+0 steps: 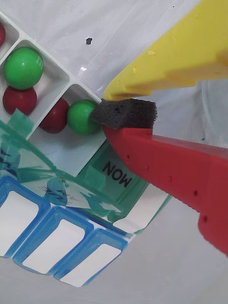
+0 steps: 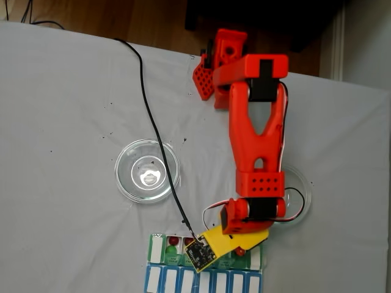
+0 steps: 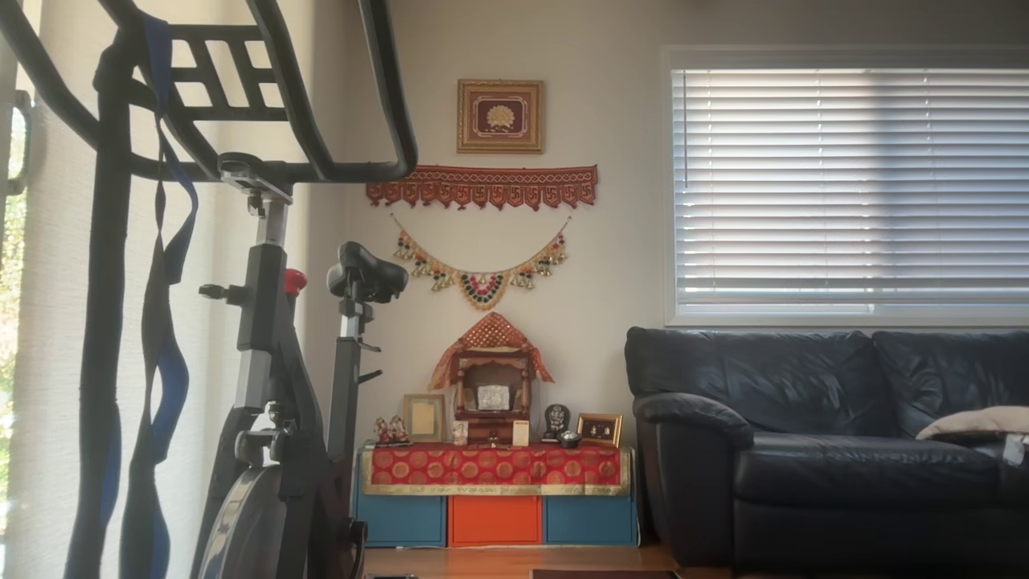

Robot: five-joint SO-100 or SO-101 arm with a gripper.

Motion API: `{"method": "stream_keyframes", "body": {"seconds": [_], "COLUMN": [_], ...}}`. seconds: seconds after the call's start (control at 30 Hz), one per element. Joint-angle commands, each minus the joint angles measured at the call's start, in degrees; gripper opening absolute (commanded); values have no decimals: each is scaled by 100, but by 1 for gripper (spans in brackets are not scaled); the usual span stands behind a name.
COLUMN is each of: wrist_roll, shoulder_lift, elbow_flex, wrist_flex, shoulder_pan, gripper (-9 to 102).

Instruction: Sort medicines into box.

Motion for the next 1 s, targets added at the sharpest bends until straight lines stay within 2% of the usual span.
{"method": "stream_keyframes", "body": {"seconds": [0.0, 0.33, 0.67, 0.8, 0.97], "wrist_roll": [44, 721, 1573, 2004, 2584], "shoulder_lift": [352, 1099, 1573, 1960, 2109], "elbow_flex": [-272, -949, -1345, -800, -615], "wrist_flex": [79, 264, 70, -580, -914], "shoulder_pan": [44, 677, 1187, 1107, 949], "gripper": [1, 1, 1, 1, 1]}}
